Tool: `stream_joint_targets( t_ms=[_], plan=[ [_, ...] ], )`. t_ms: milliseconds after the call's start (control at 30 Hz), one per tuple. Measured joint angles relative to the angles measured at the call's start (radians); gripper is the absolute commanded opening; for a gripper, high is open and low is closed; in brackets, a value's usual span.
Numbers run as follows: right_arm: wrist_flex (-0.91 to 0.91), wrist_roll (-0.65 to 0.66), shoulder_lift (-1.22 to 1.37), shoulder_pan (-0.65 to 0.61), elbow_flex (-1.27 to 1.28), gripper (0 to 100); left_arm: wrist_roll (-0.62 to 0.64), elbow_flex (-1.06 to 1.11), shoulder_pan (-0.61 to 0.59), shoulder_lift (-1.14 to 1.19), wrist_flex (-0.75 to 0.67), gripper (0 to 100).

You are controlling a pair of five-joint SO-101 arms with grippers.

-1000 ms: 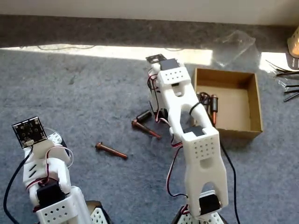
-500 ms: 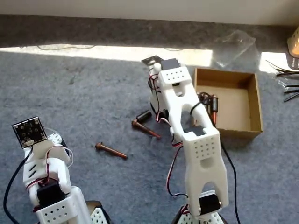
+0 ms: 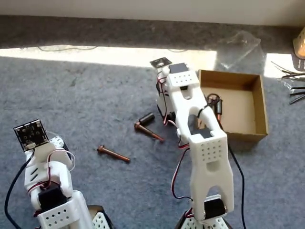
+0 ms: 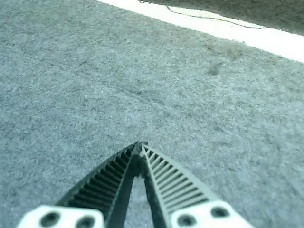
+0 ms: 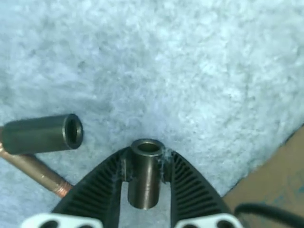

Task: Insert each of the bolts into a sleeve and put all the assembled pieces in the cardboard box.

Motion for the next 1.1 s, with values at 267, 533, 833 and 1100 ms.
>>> stream_joint_targets(
  t_ms=[267, 533, 833, 1100],
  plan=[
    [-0.014, 0.002, -0.012, 0.0, 0.025, 8.7, 0.0, 0.002, 0.0, 0.0, 0.0, 1],
    [-0.006, 0.002, -0.014, 0.0, 0.025, 8.7, 0.0, 0.002, 0.0, 0.0, 0.0, 1],
    [0.012, 0.066, -0.015, 0.0, 0.025, 8.7, 0.0, 0.002, 0.0, 0.0, 0.0, 1],
    [0.014, 0.091, -0.015, 0.002, 0.025, 0.9, 0.0, 0.002, 0.0, 0.0, 0.0, 1]
  ],
)
